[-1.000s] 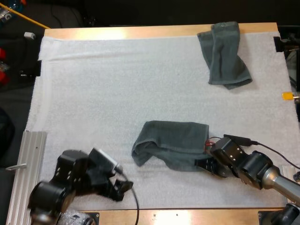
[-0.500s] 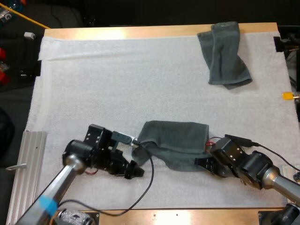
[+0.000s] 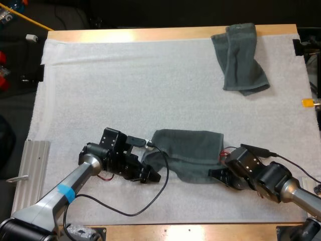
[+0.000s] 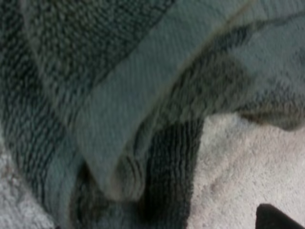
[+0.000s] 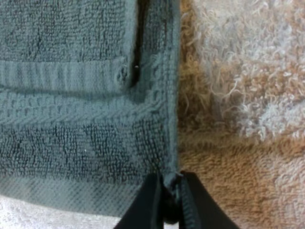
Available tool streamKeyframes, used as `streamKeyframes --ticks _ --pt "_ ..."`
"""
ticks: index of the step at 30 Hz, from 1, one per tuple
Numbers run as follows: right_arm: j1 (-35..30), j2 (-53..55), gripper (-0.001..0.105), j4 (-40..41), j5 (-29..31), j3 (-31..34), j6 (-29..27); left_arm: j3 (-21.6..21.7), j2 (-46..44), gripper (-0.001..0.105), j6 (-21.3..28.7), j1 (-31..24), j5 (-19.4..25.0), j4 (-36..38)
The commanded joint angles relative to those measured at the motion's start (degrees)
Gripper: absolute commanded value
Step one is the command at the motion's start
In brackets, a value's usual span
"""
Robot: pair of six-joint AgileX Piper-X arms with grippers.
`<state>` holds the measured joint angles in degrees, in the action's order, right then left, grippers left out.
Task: Pick towel from pile, fold and stack
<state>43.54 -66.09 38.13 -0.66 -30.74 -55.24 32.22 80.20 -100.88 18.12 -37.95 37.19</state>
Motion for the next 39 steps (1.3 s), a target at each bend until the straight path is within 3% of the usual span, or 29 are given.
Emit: streamKeyframes --ticks 1,5,9,14,17,21,26,32,39 --pt "0.1 0.2 0.000 0.3 0.0 0.0 0.1 0.5 0.0 0.067 -0.6 0.4 -0.6 -0.8" --pt "0.1 0.2 0.000 0.3 0.0 0.0 0.7 0.5 0.0 0.063 -1.0 0.9 -0.5 -1.9" --pt "0.1 0.2 0.000 0.3 0.0 0.0 0.6 0.5 0.0 0.049 -1.3 3.9 -0.1 -3.6" --pt "0.1 0.2 0.000 0.3 0.0 0.0 0.6 0.5 0.0 0.038 -1.3 8.3 4.0 -4.8" --pt "0.1 0.2 0.000 0.3 0.0 0.0 0.6 0.5 0.0 0.026 -1.3 9.6 7.2 -4.8" --pt "0.1 0.2 0.000 0.3 0.0 0.0 0.6 0.5 0.0 0.001 -1.3 9.7 9.6 -3.7" --pt "0.1 0.2 0.000 0.3 -0.8 0.0 -0.3 0.5 -1.6 0.000 -1.3 9.7 9.4 -2.2" --pt "0.1 3.2 0.000 2.0 -2.9 -2.0 -3.3 1.5 -9.9 0.000 0.3 9.7 9.4 4.3" --pt "0.1 11.9 0.000 14.0 -2.2 -11.5 -5.8 8.2 -21.9 0.000 0.9 9.7 7.7 17.4"
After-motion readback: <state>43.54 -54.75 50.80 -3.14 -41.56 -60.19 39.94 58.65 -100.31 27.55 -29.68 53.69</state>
